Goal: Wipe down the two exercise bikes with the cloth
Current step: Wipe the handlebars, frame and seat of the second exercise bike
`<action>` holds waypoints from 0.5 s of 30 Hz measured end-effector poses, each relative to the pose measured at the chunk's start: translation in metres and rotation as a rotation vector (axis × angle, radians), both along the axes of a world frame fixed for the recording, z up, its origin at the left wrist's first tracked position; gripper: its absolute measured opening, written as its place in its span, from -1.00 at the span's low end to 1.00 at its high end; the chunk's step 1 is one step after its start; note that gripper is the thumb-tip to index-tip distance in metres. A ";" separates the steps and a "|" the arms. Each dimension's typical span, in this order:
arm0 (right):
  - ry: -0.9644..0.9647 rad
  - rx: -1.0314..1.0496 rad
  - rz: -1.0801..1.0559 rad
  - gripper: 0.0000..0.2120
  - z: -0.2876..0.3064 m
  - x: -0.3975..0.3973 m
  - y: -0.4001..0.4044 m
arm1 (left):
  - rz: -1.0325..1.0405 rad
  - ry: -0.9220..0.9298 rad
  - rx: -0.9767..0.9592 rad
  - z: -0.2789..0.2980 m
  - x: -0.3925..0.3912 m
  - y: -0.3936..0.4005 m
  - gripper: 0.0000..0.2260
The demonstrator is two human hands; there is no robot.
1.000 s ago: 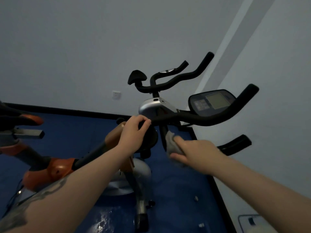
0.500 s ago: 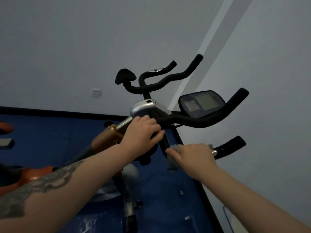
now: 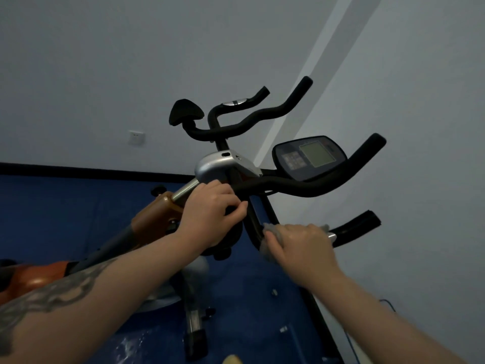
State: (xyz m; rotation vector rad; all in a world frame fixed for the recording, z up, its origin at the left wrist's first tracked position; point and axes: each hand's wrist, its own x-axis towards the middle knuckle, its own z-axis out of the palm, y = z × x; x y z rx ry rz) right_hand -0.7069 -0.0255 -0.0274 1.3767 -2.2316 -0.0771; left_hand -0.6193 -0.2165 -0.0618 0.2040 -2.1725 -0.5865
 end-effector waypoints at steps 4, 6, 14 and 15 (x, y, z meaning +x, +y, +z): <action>0.016 0.051 0.146 -0.54 0.028 -0.046 0.048 | 0.014 -0.003 0.005 0.000 0.000 -0.001 -0.67; 0.030 -0.020 0.041 -0.53 0.027 -0.043 0.050 | 0.023 0.000 0.010 0.000 0.000 -0.001 -0.68; -0.079 0.103 -0.379 -0.60 -0.005 0.030 -0.050 | 0.104 -0.049 0.051 -0.001 0.001 0.001 -0.66; -0.108 0.168 -0.355 -0.62 -0.007 0.022 -0.056 | 0.127 -0.061 0.077 -0.001 0.002 0.002 -0.66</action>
